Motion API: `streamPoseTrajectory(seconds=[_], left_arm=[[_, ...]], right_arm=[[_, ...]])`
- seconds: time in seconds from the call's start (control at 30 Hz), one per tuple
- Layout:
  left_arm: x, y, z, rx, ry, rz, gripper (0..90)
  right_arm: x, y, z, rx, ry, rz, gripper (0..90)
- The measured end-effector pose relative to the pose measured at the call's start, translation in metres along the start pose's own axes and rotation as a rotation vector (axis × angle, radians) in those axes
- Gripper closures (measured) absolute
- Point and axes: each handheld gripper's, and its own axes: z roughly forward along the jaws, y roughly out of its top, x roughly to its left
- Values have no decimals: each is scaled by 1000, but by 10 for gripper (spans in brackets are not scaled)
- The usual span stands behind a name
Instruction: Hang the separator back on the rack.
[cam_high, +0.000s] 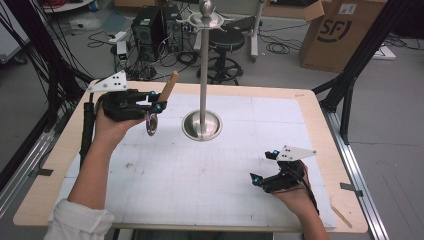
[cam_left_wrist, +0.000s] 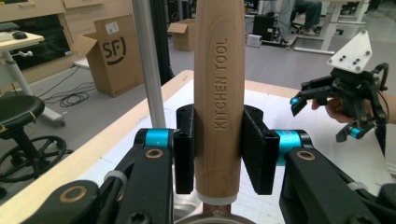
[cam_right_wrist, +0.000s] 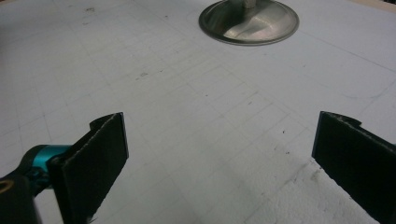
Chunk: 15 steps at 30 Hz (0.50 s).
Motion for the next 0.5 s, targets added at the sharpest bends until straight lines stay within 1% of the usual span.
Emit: streamPoseTrajectory(seconds=[0.07,0.2,0.3,0.47,0.5], left_arm=[[2,7,1,5,7,7,680],[8,17,3,1,6,6,680],[13,25,3,-1,16,-3,680],[21,38,2,-2,31,-2,680],[22,41,2,-8,33,-6,680]], right_arm=[[0,0,0,2,1,0,21],[0,0,0,5,1,-3,21],[0,0,1,7,2,-2,21],[-1,-1,1,8,3,-5,21],[0,-1,1,8,3,-4,21]])
